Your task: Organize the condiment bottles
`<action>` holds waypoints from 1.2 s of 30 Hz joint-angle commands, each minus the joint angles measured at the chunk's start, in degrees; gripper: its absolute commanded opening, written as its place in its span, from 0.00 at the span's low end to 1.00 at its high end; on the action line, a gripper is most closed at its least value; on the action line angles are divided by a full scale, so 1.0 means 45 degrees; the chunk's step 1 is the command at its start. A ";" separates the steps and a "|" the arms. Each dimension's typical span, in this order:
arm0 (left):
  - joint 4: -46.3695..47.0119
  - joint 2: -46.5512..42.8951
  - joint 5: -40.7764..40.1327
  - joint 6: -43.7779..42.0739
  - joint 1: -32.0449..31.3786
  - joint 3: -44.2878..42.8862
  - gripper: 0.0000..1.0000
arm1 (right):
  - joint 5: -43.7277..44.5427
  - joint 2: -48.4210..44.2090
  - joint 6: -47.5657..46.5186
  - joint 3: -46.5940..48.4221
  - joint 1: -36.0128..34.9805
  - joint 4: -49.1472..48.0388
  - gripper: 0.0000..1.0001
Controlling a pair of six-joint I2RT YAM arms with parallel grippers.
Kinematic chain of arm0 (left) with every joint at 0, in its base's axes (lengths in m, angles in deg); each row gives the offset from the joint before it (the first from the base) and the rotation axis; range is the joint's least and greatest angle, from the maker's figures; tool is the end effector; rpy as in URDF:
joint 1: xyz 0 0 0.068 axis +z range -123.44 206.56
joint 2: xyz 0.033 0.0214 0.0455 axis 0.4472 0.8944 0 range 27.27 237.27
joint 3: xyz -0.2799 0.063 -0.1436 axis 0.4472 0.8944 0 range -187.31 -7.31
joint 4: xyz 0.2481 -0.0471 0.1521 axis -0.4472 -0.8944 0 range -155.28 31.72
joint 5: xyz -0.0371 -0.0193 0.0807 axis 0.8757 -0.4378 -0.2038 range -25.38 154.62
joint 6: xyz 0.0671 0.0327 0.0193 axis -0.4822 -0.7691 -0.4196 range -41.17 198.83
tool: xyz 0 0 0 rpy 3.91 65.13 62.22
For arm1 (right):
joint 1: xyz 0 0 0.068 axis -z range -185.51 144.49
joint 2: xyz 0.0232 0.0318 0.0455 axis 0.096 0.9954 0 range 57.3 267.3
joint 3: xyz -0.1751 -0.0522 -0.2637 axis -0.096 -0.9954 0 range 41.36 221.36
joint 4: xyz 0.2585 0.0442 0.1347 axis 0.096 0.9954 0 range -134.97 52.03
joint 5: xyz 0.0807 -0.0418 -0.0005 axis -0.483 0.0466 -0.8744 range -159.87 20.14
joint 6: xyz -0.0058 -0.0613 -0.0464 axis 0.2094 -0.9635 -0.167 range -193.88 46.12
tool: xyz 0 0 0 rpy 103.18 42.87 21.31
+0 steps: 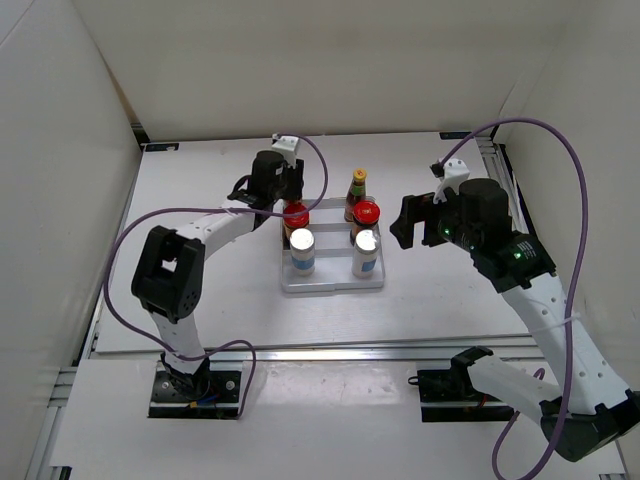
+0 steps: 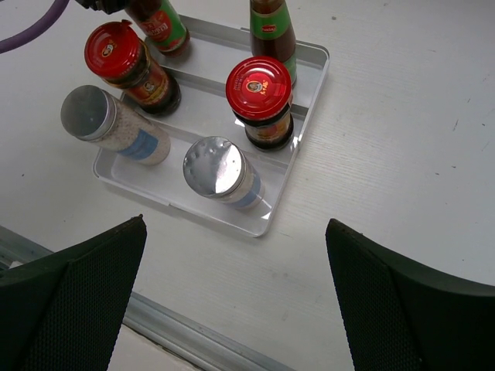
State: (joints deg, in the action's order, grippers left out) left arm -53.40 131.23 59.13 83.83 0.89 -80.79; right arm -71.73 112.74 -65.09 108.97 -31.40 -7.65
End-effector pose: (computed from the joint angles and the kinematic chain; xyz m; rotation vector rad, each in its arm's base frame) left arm 0.4472 -0.2080 0.2670 0.3030 2.0010 -0.2433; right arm 0.2059 0.1024 0.4300 -0.3230 2.0086 0.4167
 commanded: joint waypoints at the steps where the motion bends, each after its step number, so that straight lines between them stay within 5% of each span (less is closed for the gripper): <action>1: 0.1317 -0.0349 0.0362 0.0218 -0.0038 -0.0118 0.11 | 0.0025 -0.0230 -0.0021 -0.0045 0.0050 -0.0012 1.00; 7: 0.1200 -0.0095 0.0479 0.0335 -0.0154 -0.0118 0.17 | 0.0142 -0.0347 -0.0021 -0.0045 0.0050 -0.0012 1.00; 10: 0.1082 -0.0095 0.0634 0.0335 -0.0155 -0.0118 0.32 | 0.0142 -0.0347 -0.0021 -0.0045 0.0050 0.0105 1.00; 13: 0.0965 -0.0095 0.0636 0.0335 -0.0155 -0.0118 0.57 | 0.0142 -0.0465 -0.0021 -0.0161 0.0050 0.0105 1.00; 16: 0.0965 -0.0212 0.0636 0.0218 -0.0155 -0.0118 0.96 | 0.0259 -0.0465 -0.0021 -0.0162 0.0050 0.0105 1.00; 17: 0.0965 -0.0348 0.0636 0.0218 -0.0155 -0.0234 1.00 | 0.0259 -0.0465 -0.0021 -0.0162 0.0050 0.0105 1.00; 30: 0.0264 -0.1734 0.0636 -0.0132 -0.0272 -0.1795 1.00 | 0.0630 -0.0582 0.0330 -0.0162 0.0050 0.0222 1.00; 36: -0.1023 -0.3997 -0.0942 -0.1243 -0.0272 -0.1974 1.00 | 0.2384 -0.0253 0.1092 0.0304 0.0050 0.0689 1.00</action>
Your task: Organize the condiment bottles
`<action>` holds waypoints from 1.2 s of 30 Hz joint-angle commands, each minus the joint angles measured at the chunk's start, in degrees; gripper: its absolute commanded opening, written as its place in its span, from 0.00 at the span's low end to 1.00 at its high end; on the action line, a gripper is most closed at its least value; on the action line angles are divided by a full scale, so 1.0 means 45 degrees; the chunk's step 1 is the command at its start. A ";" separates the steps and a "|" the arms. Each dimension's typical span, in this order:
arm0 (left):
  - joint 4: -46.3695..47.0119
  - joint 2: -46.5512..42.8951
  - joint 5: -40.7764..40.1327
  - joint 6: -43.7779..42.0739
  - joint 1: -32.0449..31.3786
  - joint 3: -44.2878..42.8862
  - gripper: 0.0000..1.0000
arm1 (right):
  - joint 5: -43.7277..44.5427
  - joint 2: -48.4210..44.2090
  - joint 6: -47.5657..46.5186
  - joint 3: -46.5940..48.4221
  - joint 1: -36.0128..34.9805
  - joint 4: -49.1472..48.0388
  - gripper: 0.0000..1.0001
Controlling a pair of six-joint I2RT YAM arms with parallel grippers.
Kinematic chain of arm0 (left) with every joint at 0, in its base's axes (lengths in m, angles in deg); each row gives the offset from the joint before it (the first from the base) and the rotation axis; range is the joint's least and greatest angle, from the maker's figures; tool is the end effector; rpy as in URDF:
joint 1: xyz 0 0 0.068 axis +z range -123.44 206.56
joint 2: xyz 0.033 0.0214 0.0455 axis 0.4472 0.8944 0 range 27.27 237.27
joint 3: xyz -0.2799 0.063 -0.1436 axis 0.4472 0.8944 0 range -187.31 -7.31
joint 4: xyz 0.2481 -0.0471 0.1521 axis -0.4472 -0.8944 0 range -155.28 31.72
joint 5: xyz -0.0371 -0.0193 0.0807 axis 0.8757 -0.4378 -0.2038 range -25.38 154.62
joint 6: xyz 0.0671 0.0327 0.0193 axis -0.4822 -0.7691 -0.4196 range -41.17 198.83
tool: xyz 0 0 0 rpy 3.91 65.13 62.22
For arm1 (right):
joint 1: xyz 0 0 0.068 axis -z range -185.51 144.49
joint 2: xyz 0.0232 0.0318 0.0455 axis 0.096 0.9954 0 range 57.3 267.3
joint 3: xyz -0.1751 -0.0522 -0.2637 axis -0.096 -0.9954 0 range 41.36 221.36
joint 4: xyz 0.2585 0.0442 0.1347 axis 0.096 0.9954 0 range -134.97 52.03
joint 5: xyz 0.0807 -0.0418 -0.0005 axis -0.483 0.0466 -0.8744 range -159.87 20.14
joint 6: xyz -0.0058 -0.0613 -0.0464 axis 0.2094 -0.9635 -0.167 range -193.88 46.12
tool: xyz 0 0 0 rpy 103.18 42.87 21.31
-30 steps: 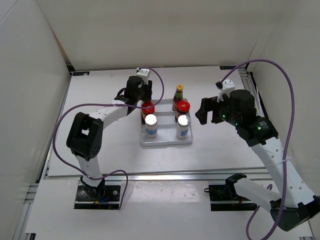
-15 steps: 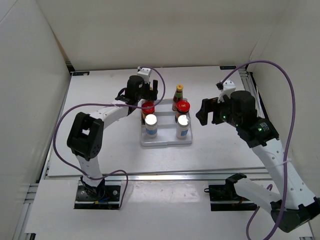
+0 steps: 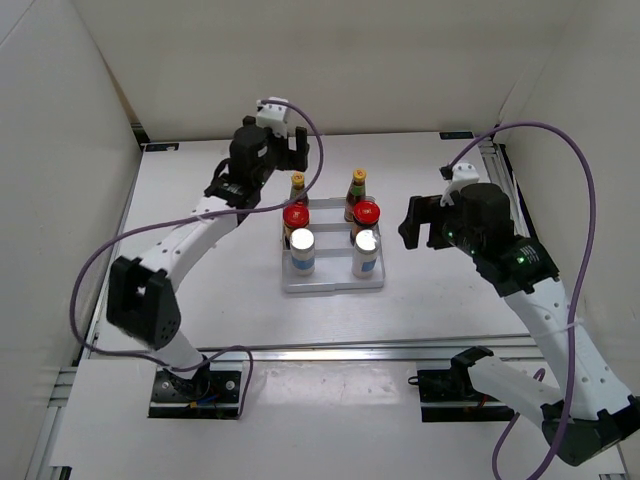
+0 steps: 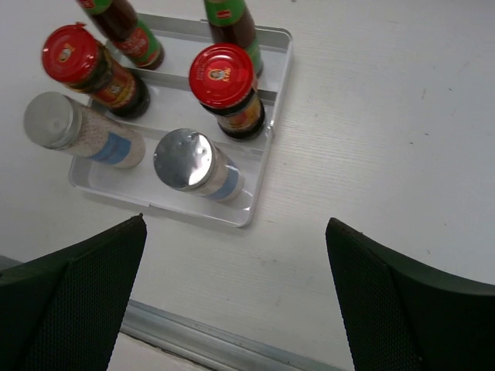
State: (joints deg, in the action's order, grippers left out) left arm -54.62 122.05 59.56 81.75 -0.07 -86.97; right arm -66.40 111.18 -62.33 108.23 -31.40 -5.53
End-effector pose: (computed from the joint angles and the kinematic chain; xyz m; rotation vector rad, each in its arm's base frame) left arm 0.4217 -0.2050 0.3829 0.3026 1.7535 -0.2948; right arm 0.1995 0.0925 0.4260 -0.2174 2.0378 0.3485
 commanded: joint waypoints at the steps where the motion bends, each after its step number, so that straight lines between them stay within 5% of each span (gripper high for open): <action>1: -0.1432 -0.2348 -0.1952 -0.0901 -0.0058 -0.0464 1.00 | 0.1860 0.0230 0.0635 0.0665 0.0050 0.0413 1.00; 9: -0.2767 -0.7600 -0.4634 -0.0826 0.0684 0.4511 1.00 | 0.2043 -0.0081 -0.0261 0.1019 0.0050 0.0239 1.00; 15: -0.4523 -1.2092 -0.8501 0.0580 0.0684 0.8205 1.00 | 0.3272 0.0484 0.0381 0.0765 0.0167 0.0394 1.00; 22: -0.2399 -1.6351 -0.9051 0.0094 0.0313 1.1254 1.00 | 0.3798 0.0643 0.0634 0.0142 0.0167 0.0396 1.00; 36: -0.2375 -1.5514 -0.9284 -0.0395 0.0313 1.1374 1.00 | 0.5927 0.0742 0.2080 -0.0427 0.0167 0.1313 1.00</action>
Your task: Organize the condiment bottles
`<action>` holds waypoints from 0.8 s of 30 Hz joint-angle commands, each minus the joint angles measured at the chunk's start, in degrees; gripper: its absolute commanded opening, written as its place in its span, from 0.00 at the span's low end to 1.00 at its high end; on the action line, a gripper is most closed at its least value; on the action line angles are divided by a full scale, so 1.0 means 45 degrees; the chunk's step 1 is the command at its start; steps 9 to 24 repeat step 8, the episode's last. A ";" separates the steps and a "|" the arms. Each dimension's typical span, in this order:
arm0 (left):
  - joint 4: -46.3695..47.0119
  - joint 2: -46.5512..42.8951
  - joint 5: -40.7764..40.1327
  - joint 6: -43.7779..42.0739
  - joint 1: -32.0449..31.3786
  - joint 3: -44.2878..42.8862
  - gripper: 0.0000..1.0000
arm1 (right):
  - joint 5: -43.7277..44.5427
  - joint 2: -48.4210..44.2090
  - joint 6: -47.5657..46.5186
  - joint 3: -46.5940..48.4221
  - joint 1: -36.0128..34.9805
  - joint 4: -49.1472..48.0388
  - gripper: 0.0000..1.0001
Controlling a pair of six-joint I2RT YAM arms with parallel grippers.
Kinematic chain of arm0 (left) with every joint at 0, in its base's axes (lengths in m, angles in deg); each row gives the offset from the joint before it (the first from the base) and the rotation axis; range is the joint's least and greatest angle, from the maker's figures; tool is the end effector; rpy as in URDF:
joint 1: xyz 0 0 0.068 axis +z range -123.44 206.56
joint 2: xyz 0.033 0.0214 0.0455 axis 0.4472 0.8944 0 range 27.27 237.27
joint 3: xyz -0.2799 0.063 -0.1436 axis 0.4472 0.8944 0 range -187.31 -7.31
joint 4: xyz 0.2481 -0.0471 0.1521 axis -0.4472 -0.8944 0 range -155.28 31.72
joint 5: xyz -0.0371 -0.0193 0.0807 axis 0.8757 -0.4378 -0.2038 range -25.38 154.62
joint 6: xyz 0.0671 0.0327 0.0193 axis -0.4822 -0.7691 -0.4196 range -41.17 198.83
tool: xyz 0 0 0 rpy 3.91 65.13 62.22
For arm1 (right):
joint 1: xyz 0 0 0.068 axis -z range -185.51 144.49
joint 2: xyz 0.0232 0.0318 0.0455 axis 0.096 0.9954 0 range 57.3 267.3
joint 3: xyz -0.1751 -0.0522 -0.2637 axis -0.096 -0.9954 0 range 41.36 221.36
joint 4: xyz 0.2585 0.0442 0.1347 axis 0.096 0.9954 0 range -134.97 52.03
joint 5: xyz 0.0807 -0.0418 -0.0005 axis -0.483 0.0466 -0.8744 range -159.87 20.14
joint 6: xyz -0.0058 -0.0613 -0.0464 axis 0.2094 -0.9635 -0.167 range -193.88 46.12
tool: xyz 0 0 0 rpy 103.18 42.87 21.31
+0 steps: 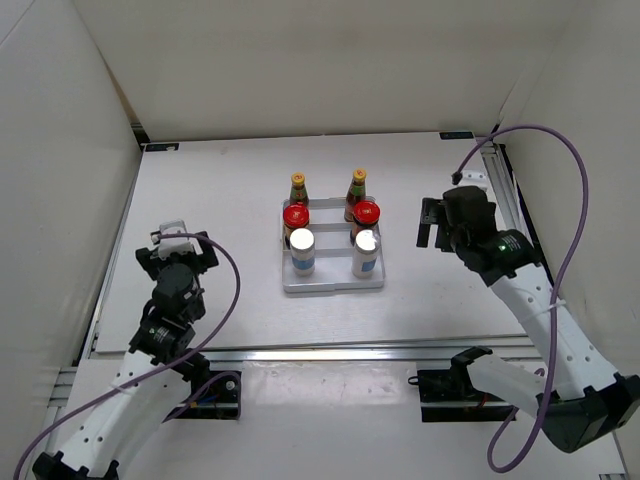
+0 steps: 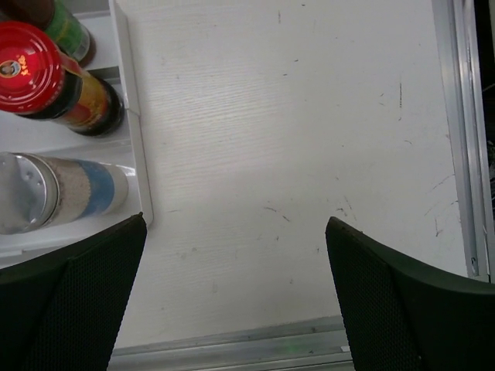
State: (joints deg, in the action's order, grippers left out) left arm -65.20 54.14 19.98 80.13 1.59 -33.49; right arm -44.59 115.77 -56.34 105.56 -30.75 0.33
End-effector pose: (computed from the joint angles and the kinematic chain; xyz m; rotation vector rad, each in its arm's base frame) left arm 0.1473 -0.0177 0.2957 -0.2309 1.6589 0.3167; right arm 0.2216 0.0736 0.3834 0.0833 2.1842 -0.0806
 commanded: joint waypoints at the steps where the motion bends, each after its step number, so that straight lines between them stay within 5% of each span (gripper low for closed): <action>1: -0.0025 -0.0580 -0.0490 -0.0035 -0.0056 -0.0396 1.00 | 0.1237 -0.0532 0.0751 -0.0066 0.0022 -0.0336 1.00; 24: 0.0208 -0.1304 -0.0723 -0.0035 -0.0056 -0.0005 1.00 | 0.1412 -0.1004 0.0904 -0.0226 0.0022 -0.0479 1.00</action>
